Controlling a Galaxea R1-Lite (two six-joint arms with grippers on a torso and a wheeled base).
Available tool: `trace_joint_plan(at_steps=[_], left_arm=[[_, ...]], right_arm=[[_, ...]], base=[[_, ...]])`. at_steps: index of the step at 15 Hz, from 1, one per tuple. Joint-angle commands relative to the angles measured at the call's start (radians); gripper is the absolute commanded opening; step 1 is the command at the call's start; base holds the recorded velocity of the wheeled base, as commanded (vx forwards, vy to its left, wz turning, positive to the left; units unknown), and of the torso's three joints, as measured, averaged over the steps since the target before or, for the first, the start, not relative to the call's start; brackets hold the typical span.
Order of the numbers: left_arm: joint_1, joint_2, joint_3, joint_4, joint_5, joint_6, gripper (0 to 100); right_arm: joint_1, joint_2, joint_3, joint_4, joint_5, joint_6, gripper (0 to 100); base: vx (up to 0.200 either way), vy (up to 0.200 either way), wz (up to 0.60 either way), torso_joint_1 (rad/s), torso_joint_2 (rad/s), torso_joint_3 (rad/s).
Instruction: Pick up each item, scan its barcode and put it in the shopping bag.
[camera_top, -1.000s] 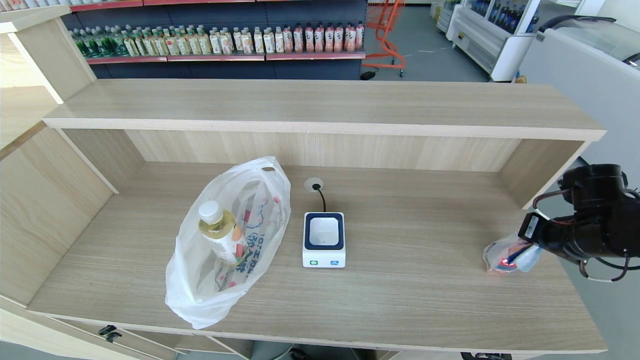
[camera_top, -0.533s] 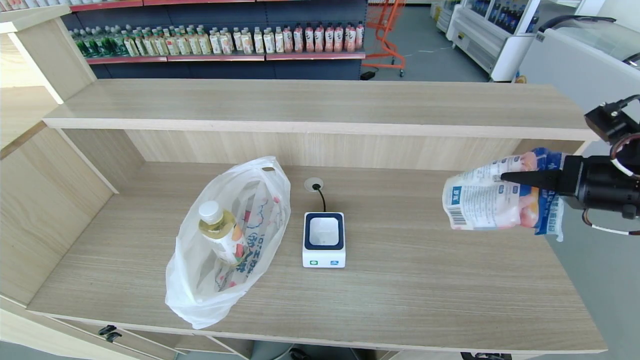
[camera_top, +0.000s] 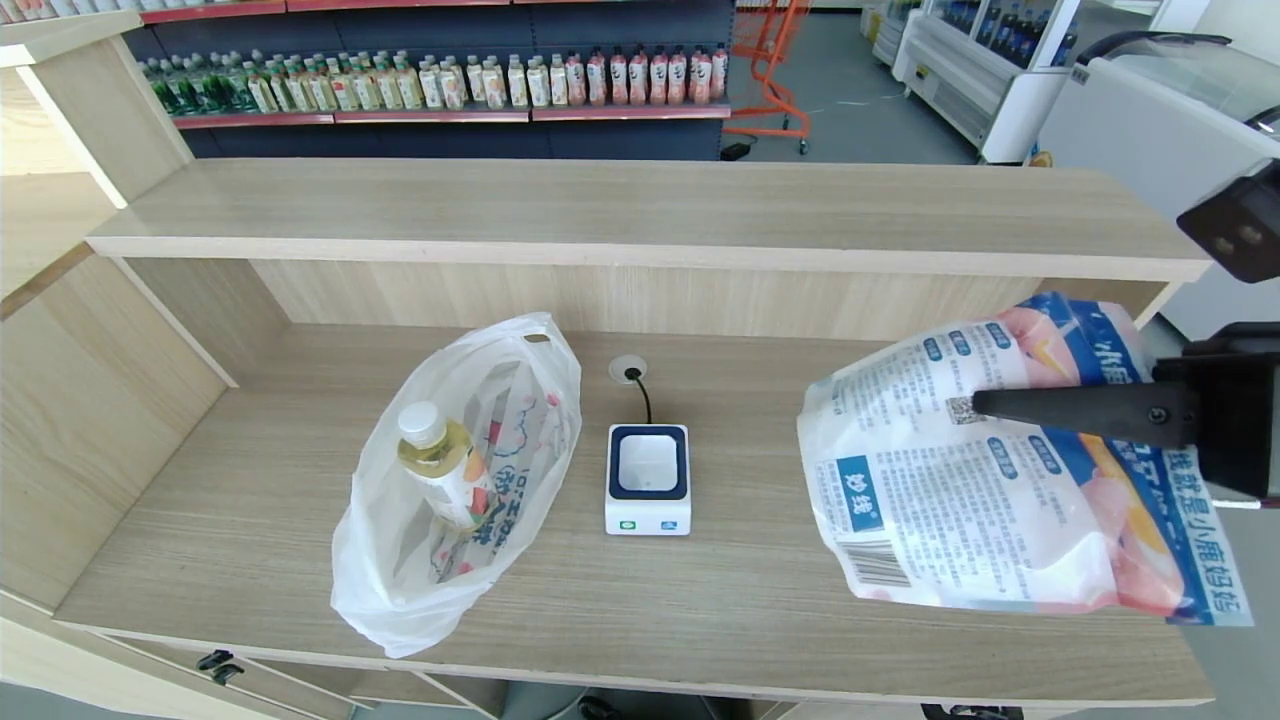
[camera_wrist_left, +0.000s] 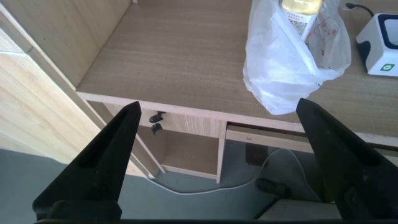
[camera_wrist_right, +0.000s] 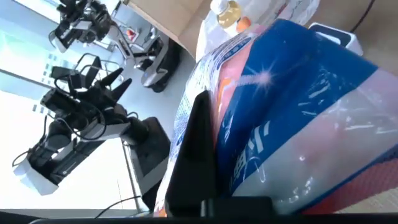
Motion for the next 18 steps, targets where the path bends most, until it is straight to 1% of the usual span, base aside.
trace_joint_plan(at_steps=[1,2,4,5,6,8,11,15,18], left_arm=[[0.0,0.0,0.0,0.0,0.0,0.0,100],[0.0,0.0,0.0,0.0,0.0,0.0,100],[0.0,0.0,0.0,0.0,0.0,0.0,100],[0.0,0.0,0.0,0.0,0.0,0.0,100],[0.0,0.0,0.0,0.0,0.0,0.0,100],[0.0,0.0,0.0,0.0,0.0,0.0,100],[0.0,0.0,0.0,0.0,0.0,0.0,100],[0.0,0.0,0.0,0.0,0.0,-0.001,100],[0.0,0.0,0.0,0.0,0.0,0.0,100]], right_arm=[[0.045,-0.015,0.002,0.004,0.003,0.008,0],[0.07,-0.008,-0.006,0.005,0.006,0.012,0],[0.073,0.017,-0.033,0.004,0.009,0.024,0],[0.073,0.018,-0.053,0.004,0.009,0.063,0],[0.073,0.02,-0.081,0.002,0.011,0.13,0],[0.073,0.031,-0.115,-0.001,0.012,0.187,0],[0.073,0.034,-0.11,-0.001,0.06,0.189,0],[0.085,0.044,-0.111,-0.001,0.061,0.189,0],[0.116,0.046,-0.11,-0.001,0.06,0.19,0]], base=[[0.0,0.0,0.0,0.0,0.0,0.0],[0.0,0.0,0.0,0.0,0.0,0.0],[0.0,0.0,0.0,0.0,0.0,0.0],[0.0,0.0,0.0,0.0,0.0,0.0],[0.0,0.0,0.0,0.0,0.0,0.0],[0.0,0.0,0.0,0.0,0.0,0.0],[0.0,0.0,0.0,0.0,0.0,0.0],[0.0,0.0,0.0,0.0,0.0,0.0],[0.0,0.0,0.0,0.0,0.0,0.0]])
